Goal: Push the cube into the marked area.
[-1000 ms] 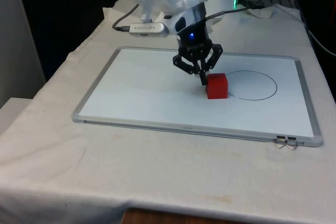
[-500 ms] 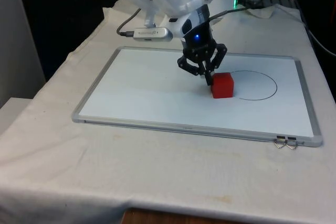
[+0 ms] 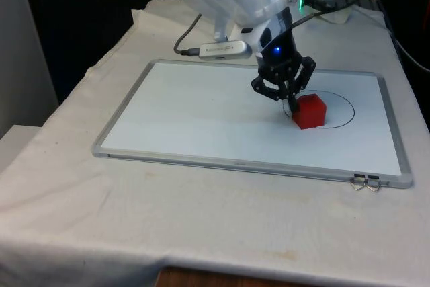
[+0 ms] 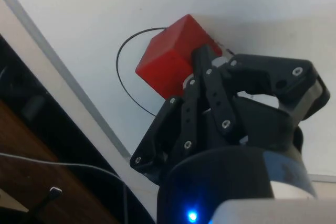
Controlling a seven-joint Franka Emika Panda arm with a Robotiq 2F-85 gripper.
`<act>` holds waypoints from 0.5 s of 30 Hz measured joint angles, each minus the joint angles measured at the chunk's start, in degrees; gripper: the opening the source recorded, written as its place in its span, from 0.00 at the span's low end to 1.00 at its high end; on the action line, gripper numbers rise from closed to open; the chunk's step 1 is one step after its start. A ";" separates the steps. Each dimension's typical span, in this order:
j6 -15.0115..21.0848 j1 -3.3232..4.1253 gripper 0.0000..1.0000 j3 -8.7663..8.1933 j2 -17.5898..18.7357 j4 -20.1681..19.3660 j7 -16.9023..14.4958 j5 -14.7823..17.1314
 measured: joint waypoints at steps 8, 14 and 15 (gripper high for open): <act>0.00 0.11 0.00 1.78 0.00 0.00 0.06 0.00; 0.00 0.23 0.00 2.81 0.17 -0.17 -0.46 0.00; 0.00 0.23 0.00 2.98 0.23 -0.17 -0.57 0.00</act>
